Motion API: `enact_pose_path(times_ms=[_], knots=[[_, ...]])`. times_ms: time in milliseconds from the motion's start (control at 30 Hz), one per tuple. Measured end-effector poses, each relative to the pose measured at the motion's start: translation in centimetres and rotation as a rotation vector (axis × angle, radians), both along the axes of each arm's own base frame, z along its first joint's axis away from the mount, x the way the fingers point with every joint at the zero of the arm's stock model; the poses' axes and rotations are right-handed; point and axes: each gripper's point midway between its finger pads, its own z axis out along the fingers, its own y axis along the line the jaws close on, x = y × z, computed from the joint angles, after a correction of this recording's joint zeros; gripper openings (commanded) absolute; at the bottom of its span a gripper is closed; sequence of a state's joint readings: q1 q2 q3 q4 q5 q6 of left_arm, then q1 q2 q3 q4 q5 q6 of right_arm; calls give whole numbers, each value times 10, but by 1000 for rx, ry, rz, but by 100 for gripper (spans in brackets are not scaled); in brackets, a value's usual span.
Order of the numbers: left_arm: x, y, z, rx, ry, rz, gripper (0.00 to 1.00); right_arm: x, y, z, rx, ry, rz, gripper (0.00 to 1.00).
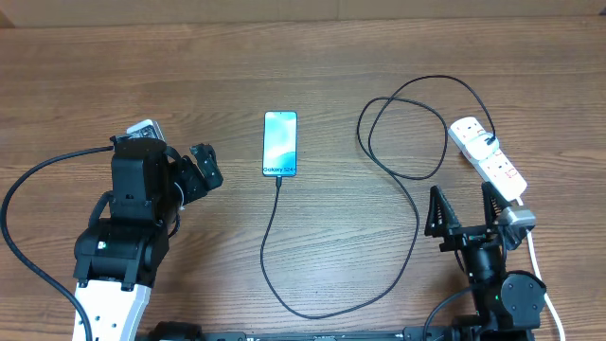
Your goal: Plug charger to phone and switch on socket
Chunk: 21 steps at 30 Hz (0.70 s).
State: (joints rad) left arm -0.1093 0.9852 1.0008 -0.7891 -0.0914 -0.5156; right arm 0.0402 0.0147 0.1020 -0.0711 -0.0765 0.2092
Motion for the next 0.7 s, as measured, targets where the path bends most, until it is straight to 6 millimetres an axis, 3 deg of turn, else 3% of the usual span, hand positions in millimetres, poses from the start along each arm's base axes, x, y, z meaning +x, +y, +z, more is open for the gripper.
enact_pose_path(times_ms=[367, 500, 700], knots=[[0, 0, 0, 0, 0, 0, 99, 7, -5, -23, -10, 9, -34, 100], [0, 0, 0, 0, 0, 0, 100, 7, -6, -45, -31, 99, -39, 100], [0, 0, 0, 0, 0, 0, 100, 7, -7, -45, -94, 90, -45, 100]])
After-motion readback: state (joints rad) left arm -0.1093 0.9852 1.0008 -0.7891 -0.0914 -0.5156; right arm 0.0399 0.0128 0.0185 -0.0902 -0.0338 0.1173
